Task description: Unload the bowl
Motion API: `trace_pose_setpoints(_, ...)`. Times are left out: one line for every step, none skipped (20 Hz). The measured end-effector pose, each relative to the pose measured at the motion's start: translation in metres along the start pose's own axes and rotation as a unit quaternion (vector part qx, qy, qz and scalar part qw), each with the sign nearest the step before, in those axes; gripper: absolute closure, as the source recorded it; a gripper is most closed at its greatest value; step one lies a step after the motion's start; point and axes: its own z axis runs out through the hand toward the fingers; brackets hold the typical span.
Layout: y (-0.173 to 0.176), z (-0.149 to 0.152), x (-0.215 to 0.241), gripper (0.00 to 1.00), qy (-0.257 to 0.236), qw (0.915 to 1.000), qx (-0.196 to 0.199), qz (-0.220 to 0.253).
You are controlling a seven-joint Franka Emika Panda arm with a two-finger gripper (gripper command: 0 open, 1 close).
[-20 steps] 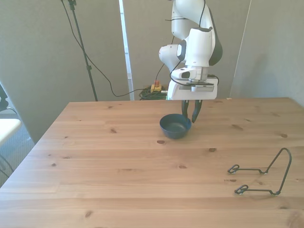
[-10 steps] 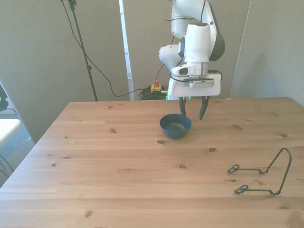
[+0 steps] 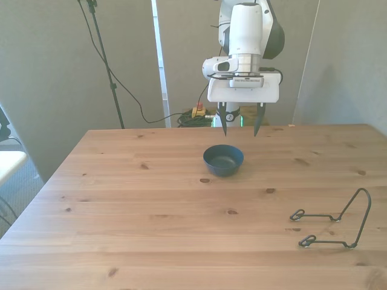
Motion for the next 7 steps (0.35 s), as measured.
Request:
trace_pose_setpoints(-0.001, -0.007, 0.003, 0.00, 0.003, 1.0000, 0.004, 0.004)
trace_pose_setpoints(-0.002, -0.014, 0.005, 0.00, 0.005, 0.9999, 0.008, 0.007)
trace_pose_setpoints(-0.005, -0.021, 0.007, 0.00, 0.006, 0.9999, 0.012, 0.010)
trace_pose_setpoints(-0.008, -0.029, 0.009, 0.00, 0.007, 0.9998, 0.014, 0.010)
trace_pose_setpoints(-0.012, -0.035, 0.011, 0.00, 0.006, 0.9998, 0.015, 0.009)
trace_pose_setpoints(-0.015, -0.039, 0.012, 0.00, 0.002, 0.9998, 0.015, 0.009)
trace_pose_setpoints(-0.019, -0.042, 0.010, 0.00, -0.009, 0.9998, 0.016, 0.012)
